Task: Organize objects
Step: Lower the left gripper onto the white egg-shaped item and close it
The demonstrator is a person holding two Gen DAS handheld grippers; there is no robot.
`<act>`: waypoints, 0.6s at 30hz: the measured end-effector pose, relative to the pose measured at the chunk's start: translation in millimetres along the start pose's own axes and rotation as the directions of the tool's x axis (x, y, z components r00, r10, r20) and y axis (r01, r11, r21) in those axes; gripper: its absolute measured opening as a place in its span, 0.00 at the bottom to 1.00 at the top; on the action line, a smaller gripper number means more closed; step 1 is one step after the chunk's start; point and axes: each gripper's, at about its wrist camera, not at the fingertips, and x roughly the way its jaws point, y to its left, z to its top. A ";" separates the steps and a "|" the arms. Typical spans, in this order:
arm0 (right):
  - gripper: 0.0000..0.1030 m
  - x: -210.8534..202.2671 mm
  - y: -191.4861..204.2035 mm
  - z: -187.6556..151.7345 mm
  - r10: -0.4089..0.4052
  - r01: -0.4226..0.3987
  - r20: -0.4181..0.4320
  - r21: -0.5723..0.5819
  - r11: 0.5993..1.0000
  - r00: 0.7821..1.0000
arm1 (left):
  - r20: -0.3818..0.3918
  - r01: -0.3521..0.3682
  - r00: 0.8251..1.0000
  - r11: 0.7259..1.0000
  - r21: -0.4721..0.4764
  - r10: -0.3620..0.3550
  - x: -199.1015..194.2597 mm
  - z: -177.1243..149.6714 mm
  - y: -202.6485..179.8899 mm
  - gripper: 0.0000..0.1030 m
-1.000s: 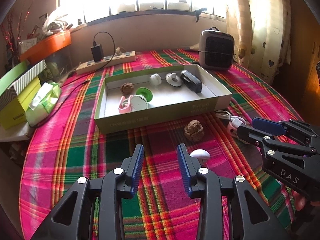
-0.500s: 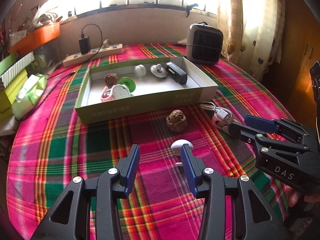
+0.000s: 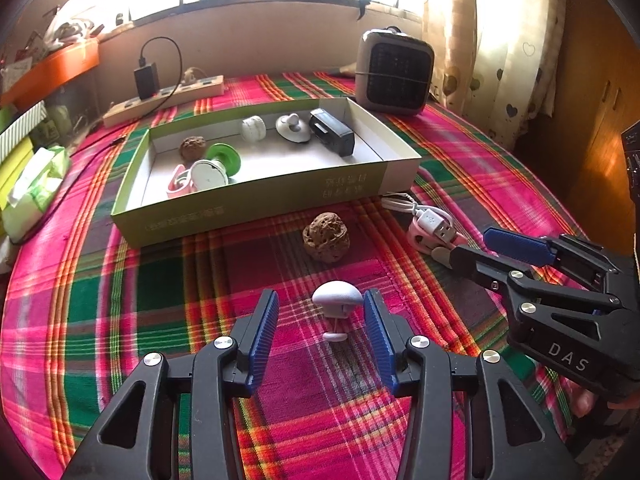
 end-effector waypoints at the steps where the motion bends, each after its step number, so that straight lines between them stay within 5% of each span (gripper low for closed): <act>1: 0.42 0.7 -0.3 0.1 0.001 -0.001 -0.003 0.001 1.000 1.000 | -0.004 -0.002 1.000 1.000 0.004 0.002 1.3 0.0 0.0 0.42; 13: 0.44 7.7 1.7 6.8 0.029 -0.029 -0.022 -0.005 1.000 0.999 | -0.019 -0.024 1.000 1.000 -0.019 0.024 9.7 1.9 8.3 0.42; 18: 0.44 11.8 4.1 15.0 0.036 -0.036 -0.021 -0.018 0.999 0.999 | -0.014 -0.033 0.999 0.999 -0.034 0.033 9.5 3.1 12.7 0.31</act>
